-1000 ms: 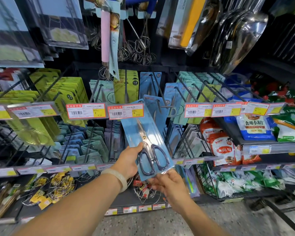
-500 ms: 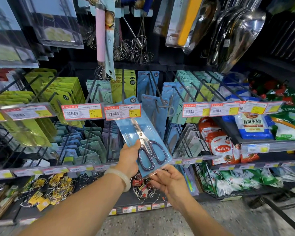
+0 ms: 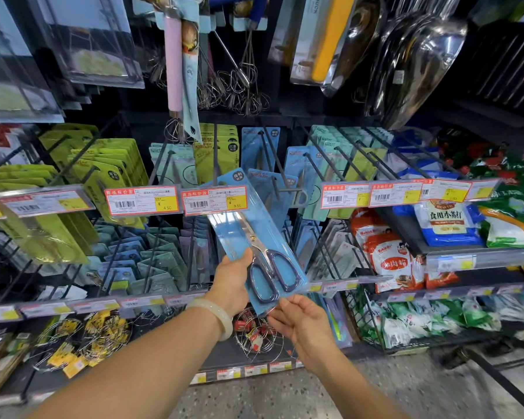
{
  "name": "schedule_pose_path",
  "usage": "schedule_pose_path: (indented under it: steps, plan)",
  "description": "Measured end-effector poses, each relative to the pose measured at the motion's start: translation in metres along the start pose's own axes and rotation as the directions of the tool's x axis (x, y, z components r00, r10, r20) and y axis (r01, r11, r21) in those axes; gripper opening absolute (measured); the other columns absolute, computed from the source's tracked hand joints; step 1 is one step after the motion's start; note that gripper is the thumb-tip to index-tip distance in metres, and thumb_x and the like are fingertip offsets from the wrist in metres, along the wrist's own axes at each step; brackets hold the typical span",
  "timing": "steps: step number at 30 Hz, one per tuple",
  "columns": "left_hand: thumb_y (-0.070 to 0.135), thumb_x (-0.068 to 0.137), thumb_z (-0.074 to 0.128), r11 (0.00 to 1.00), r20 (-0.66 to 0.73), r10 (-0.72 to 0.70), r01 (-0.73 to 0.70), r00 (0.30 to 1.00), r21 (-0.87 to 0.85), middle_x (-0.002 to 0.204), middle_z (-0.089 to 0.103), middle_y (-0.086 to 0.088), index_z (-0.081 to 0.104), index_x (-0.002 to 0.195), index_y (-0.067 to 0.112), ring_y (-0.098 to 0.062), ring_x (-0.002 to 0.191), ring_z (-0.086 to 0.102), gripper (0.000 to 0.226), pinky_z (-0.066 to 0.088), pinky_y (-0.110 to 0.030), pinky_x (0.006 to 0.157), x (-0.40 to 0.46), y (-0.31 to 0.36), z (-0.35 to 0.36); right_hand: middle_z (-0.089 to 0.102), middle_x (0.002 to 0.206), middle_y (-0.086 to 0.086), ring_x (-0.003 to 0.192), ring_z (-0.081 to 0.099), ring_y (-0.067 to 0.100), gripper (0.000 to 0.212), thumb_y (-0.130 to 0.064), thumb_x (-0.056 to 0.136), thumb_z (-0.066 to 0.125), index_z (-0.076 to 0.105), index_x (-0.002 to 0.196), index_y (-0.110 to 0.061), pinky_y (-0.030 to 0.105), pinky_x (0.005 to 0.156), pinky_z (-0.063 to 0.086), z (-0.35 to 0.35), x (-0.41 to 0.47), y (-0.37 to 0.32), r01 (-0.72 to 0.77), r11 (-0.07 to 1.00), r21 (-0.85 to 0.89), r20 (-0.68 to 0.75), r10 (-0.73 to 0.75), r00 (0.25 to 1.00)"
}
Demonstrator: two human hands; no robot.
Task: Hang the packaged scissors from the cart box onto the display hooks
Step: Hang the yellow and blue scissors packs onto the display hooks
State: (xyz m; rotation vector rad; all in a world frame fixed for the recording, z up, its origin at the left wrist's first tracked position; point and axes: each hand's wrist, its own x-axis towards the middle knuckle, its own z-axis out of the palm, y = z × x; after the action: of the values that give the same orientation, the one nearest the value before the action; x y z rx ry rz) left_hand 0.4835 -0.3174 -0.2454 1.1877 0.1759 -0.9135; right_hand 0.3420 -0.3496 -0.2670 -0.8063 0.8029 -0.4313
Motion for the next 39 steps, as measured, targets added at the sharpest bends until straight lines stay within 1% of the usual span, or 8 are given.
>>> schedule_pose_path:
  steps: [2, 11, 16, 21, 24, 29, 34, 39]
  plan:
    - [0.013, 0.096, 0.052, 1.000, -0.001, 0.004, -0.004, 1.000, -0.014, 0.115, 0.066, -0.014, 0.057, 0.121, 0.010, -0.032, 0.098, 0.064, 0.026, 0.052, -0.046, 0.084, 0.001, 0.000, 0.001, 0.065, 0.083, 0.018, 0.065, 0.070, 0.019, 0.003, 0.001, 0.090, 0.054, 0.056, 0.088, 0.001, 0.028, 0.058, 0.058, 0.001, 0.000, -0.001, 0.006, 1.000, -0.023, -0.013, -0.007, 1.000]
    - [0.013, 0.096, 0.052, 0.999, -0.014, 0.015, -0.016, 1.000, -0.029, 0.108, 0.066, -0.012, 0.057, 0.115, 0.014, -0.028, 0.086, 0.065, 0.020, 0.053, -0.041, 0.072, 0.003, 0.001, -0.001, 0.071, 0.083, 0.014, 0.068, 0.072, 0.018, 0.005, -0.003, 0.088, 0.059, 0.059, 0.093, -0.001, 0.029, 0.054, 0.058, 0.002, 0.000, -0.004, 0.022, 0.997, -0.079, -0.037, -0.025, 0.999]
    - [0.015, 0.095, 0.053, 1.000, -0.021, -0.001, 0.000, 1.000, -0.020, 0.110, 0.066, -0.014, 0.057, 0.116, 0.013, -0.031, 0.091, 0.064, 0.021, 0.052, -0.047, 0.082, 0.003, 0.004, -0.001, 0.072, 0.078, 0.009, 0.069, 0.072, 0.018, 0.002, -0.002, 0.088, 0.059, 0.059, 0.088, -0.005, 0.029, 0.053, 0.058, 0.002, -0.001, -0.004, 0.019, 0.995, -0.097, -0.044, -0.023, 0.999]
    - [0.018, 0.095, 0.053, 1.000, -0.036, -0.028, 0.028, 0.999, 0.008, 0.099, 0.068, -0.012, 0.058, 0.120, 0.006, -0.026, 0.079, 0.065, 0.028, 0.051, -0.036, 0.062, 0.004, 0.005, -0.001, 0.070, 0.080, 0.011, 0.070, 0.072, 0.018, 0.008, 0.002, 0.090, 0.054, 0.057, 0.086, -0.005, 0.030, 0.055, 0.058, 0.001, -0.002, -0.002, 0.019, 0.998, -0.061, -0.007, -0.019, 1.000]
    - [0.023, 0.094, 0.055, 0.998, -0.030, -0.055, 0.056, 0.998, 0.029, 0.104, 0.068, -0.015, 0.059, 0.120, 0.006, -0.028, 0.082, 0.065, 0.031, 0.054, -0.038, 0.067, 0.006, 0.006, -0.003, 0.071, 0.083, 0.011, 0.072, 0.072, 0.018, 0.006, 0.002, 0.090, 0.053, 0.056, 0.090, -0.004, 0.031, 0.058, 0.059, 0.001, -0.002, -0.002, 0.019, 0.999, -0.048, 0.029, -0.017, 0.999]
    - [0.023, 0.094, 0.055, 0.997, -0.007, -0.069, 0.070, 0.998, 0.038, 0.087, 0.068, -0.010, 0.060, 0.100, 0.010, -0.025, 0.074, 0.064, 0.015, 0.052, -0.037, 0.063, 0.008, 0.007, -0.005, 0.069, 0.086, 0.010, 0.072, 0.070, 0.017, 0.009, 0.002, 0.090, 0.053, 0.058, 0.091, -0.006, 0.031, 0.060, 0.059, 0.001, -0.001, -0.002, 0.028, 0.998, -0.056, 0.072, -0.024, 0.997]
    - [0.023, 0.095, 0.054, 0.997, 0.034, -0.051, 0.049, 0.998, 0.055, 0.064, 0.071, -0.001, 0.061, 0.091, 0.013, -0.021, 0.068, 0.064, 0.013, 0.050, -0.032, 0.058, 0.008, 0.009, -0.006, 0.070, 0.083, 0.006, 0.073, 0.070, 0.016, 0.014, 0.003, 0.089, 0.053, 0.059, 0.098, -0.006, 0.031, 0.062, 0.060, 0.000, 0.000, -0.003, 0.037, 0.998, -0.050, 0.109, -0.032, 0.994]
    - [0.024, 0.094, 0.056, 0.993, 0.040, -0.026, 0.021, 0.999, 0.116, 0.082, 0.069, -0.006, 0.063, 0.089, 0.014, -0.023, 0.073, 0.065, 0.013, 0.053, -0.036, 0.066, 0.004, 0.009, -0.004, 0.072, 0.089, 0.006, 0.078, 0.071, 0.018, 0.023, 0.005, 0.086, 0.056, 0.059, 0.105, -0.008, 0.032, 0.063, 0.060, -0.006, 0.000, -0.003, 0.029, 0.997, -0.073, 0.124, -0.020, 0.992]
